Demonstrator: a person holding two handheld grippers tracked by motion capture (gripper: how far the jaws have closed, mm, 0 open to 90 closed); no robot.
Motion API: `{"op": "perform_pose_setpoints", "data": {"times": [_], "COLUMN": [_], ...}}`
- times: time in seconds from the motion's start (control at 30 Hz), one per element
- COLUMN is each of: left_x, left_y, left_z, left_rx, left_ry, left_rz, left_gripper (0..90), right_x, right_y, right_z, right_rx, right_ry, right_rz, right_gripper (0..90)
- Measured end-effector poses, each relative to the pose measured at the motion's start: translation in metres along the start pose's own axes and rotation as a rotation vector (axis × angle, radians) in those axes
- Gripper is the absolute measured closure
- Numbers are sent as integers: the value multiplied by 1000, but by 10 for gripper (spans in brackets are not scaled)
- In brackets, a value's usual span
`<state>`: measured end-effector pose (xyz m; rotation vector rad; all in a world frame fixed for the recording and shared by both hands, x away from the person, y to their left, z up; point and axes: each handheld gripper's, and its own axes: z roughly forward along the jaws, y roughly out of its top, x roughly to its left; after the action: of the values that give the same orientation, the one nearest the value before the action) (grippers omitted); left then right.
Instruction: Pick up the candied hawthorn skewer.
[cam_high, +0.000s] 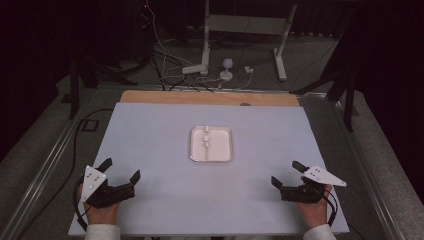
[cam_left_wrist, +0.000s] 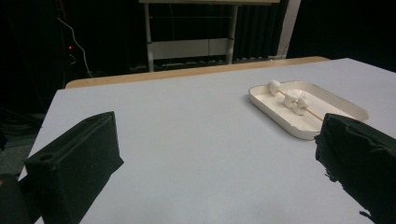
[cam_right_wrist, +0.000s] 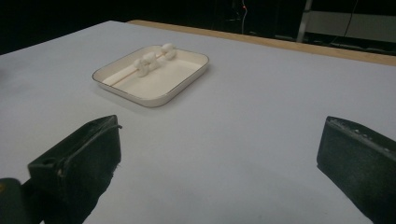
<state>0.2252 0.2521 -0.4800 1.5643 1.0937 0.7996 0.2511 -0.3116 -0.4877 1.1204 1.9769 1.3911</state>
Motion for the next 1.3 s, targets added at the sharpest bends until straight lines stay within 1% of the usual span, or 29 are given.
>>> {"op": "perform_pose_setpoints", "data": {"times": [0.1,0.13,0.2,0.27,0.37,0.47,0.57,0.63,0.7,0.73,0.77,0.83,0.9,1.1,1.23,1.3], "left_x": [0,-1,-1,-1,-1,-3,-6,-7,-8,-8,-9,-9,-8,-8,-12,-15], "left_y": [-1,-1,-1,-1,-3,-2,2,6,12,14,17,22,26,36,41,45], "left_z": [0,-1,-1,-1,-2,-1,1,4,6,7,9,12,14,25,36,41], "left_rx": [3,2,-3,-2,-4,-8,9,18,18,22,28,27,27,35,52,49], "left_ry": [4,5,6,4,6,16,28,28,14,7,9,8,-4,-21,-40,-42], "left_rz": [2,1,0,-9,-11,-3,6,-13,-33,-37,-34,-34,-49,-81,-76,-76], "left_gripper": [7,7,7,7,6,6,7,7,7,7,7,7,7,7,7,7], "right_x": [0,0,1,1,1,1,0,0,1,2,2,3,3,3,3,3], "right_y": [0,0,1,1,1,1,0,0,0,0,0,0,0,-1,-1,-1], "right_z": [0,-1,-1,-1,-1,-1,-2,-2,-2,-2,-1,-1,-1,-1,-2,-2], "right_rx": [-3,-15,-19,-21,-31,-35,-36,-36,-33,-32,-32,-32,-31,-28,-29,-29], "right_ry": [1,4,4,3,4,1,-5,-8,-10,-10,-11,-13,-14,-17,-18,-18], "right_rz": [-1,-6,-15,-17,-20,-23,-20,-19,-25,-28,-30,-32,-32,-29,-31,-29], "right_gripper": [0,0,0,0,0,0,0,0,0,0,0,0,0,0,0,0]}}
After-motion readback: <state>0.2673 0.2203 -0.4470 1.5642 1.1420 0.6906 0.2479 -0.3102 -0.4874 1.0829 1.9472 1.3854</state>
